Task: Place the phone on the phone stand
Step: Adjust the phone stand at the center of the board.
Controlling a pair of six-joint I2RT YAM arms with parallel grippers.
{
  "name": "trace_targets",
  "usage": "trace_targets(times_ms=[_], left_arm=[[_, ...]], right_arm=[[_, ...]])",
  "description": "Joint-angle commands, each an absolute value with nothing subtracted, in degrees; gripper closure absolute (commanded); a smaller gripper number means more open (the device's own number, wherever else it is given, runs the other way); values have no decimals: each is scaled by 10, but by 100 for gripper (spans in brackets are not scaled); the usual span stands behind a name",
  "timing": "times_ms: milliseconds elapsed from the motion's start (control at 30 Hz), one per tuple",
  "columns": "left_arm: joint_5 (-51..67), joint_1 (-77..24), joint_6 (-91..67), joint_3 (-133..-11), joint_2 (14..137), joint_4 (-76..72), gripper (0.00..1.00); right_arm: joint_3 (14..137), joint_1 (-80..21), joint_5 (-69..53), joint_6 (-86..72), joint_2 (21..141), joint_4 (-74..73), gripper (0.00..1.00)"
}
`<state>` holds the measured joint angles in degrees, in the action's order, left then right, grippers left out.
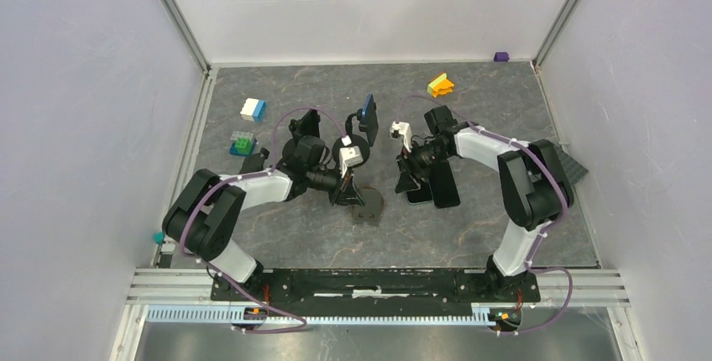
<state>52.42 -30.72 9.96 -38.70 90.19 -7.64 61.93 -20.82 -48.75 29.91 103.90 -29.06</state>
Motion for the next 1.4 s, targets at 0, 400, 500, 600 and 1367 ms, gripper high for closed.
trace_targets(times_ms=[0, 400, 500, 600, 1367], left_arm=[[474, -297, 66, -397, 916, -87, 74], [447, -294, 91, -378, 861, -92, 40], [441, -294, 108, -376, 829, -90, 30], [433, -294, 125, -376, 792, -80, 17], [391, -294, 202, -453, 726, 88, 0]], right_arm=[[653, -207, -489, 323, 982, -315, 28], [555, -159, -276, 262, 870, -229, 24], [510, -143, -206, 272, 839, -219, 18], [468, -131, -170, 280, 811, -212, 9], [368, -129, -193, 251, 796, -187, 2]])
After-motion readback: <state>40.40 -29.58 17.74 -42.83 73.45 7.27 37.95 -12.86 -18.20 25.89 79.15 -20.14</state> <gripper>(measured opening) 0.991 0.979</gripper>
